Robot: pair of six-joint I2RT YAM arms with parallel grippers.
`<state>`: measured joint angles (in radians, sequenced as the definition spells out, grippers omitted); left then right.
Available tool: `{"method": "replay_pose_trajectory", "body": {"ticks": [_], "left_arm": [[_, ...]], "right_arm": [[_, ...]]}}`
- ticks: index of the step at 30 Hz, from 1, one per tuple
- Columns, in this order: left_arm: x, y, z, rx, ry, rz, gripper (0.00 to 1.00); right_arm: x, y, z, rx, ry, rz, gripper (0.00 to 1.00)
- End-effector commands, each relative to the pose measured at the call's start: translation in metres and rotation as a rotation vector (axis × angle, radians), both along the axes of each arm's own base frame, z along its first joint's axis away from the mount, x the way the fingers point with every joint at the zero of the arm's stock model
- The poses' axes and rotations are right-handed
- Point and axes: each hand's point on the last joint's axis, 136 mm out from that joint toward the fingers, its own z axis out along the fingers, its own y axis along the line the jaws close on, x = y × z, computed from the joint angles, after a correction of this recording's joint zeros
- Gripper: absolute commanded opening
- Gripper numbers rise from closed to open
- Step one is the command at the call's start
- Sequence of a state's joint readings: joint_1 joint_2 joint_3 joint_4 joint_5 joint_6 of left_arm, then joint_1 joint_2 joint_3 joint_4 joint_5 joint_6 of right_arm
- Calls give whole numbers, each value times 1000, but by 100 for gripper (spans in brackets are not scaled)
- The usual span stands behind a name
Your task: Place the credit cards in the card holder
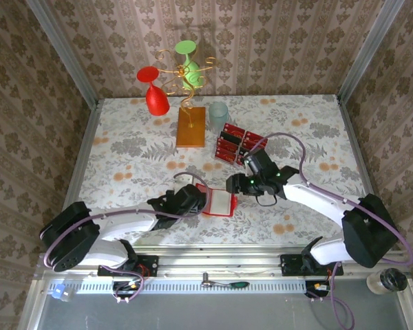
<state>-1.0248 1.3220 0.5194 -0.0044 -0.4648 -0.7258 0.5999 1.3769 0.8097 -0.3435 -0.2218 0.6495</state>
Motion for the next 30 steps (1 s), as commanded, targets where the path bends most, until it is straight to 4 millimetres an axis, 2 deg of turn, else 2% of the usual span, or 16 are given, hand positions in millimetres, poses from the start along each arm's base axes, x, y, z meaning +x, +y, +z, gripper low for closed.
{"method": "replay_pose_trajectory", "body": {"ticks": [1,7,9,11,16,19,25,28,30], "left_arm": [[1,5,-5,13,7,23,88],[-2,12,-13,28,18,36,88],[-3,15,-16,37,22,39,88],[-4,15,-18,40,24,38,88],[-5,16,-25,54,34,33,88],[-4,14,-28,60,40,26,88],[-3,8,-31,57,46,10,88],[-3,5,-33,56,49,6,88],[-4,5,-36,60,54,4,88]], "right_arm": [[-14,-16,-23,-77,44,9,62],[-10,-9,-42,-74,76,8,58],[-6,-6,-47,-75,82,8,54],[-4,-5,-53,-81,91,6,46],[3,-12,-59,-102,89,-30,9],[4,-22,-59,-110,81,-58,0],[1,-39,-58,-124,80,-90,0],[0,-42,-59,-121,85,-94,1],[0,-41,-56,-118,81,-91,16]]}}
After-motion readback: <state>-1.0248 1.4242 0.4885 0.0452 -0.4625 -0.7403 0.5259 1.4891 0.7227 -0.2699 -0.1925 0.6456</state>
